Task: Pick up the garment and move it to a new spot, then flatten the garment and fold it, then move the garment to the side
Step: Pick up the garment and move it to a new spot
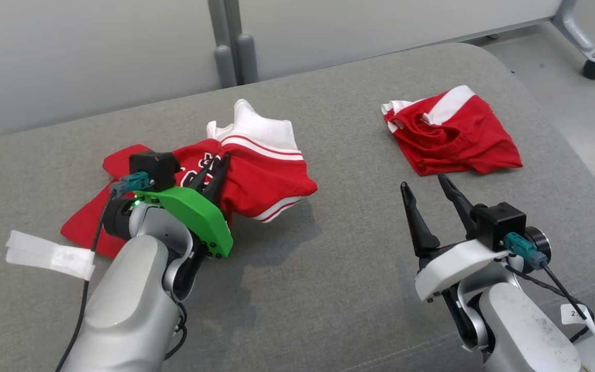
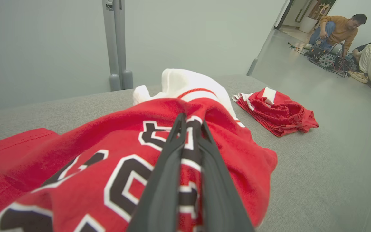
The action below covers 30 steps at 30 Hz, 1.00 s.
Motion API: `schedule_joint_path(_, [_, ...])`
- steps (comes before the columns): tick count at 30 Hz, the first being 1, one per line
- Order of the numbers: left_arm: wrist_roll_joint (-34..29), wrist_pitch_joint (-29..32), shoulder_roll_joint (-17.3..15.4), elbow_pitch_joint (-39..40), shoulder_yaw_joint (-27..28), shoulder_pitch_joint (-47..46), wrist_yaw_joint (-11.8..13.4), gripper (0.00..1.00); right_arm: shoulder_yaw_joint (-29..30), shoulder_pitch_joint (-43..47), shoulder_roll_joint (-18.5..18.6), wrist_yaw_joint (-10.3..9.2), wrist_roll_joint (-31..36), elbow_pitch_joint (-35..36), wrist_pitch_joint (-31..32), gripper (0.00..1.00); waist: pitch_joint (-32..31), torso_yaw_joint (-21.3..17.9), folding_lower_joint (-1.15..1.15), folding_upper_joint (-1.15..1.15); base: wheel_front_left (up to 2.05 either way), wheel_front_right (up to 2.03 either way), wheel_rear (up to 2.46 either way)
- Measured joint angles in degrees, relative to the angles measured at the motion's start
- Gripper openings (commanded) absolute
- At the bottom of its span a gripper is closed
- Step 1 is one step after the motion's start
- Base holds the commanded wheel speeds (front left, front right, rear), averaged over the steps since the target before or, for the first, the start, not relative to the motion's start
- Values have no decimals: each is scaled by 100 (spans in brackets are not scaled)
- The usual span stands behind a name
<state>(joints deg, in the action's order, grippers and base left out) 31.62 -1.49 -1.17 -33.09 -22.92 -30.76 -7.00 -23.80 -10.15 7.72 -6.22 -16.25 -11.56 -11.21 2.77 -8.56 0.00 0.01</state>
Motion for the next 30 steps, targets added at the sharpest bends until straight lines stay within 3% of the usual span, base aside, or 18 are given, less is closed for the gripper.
schedule_joint_path(6, [255, -64, -16, 8, -450, -2, 252, 0, -98, -88, -49, 69, 7, 10, 0, 100, 100, -470, 0, 0, 0, 0, 0])
schedule_joint_path(7, [348, -67, -18, -9, -503, -2, 307, 13, -104, -122, -53, 90, 7, 10, -1, 100, 126, -538, 0, 0, 0, 0, 0])
schedule_joint_path(8, [358, -133, -18, -30, -535, -3, 365, 93, -109, -148, -55, 114, 7, 10, -1, 100, 157, -604, 0, 0, 0, 0, 0])
schedule_joint_path(9, [358, -196, -22, -43, -572, -13, 422, 100, -114, -169, -59, 116, 7, 7, -1, 100, 189, -664, 0, 0, 0, 0, 0])
schedule_joint_path(17, [673, -566, -31, 16, -1056, -272, 552, 100, 47, -228, -44, 107, 7, -31, -36, 100, 511, -838, 0, 0, 0, 0, 0])
schedule_joint_path(30, [465, -1044, -41, -320, -1263, -284, 754, 100, 110, -197, 15, 110, -63, -335, -88, 100, 433, -296, 0, 0, 0, 0, 0])
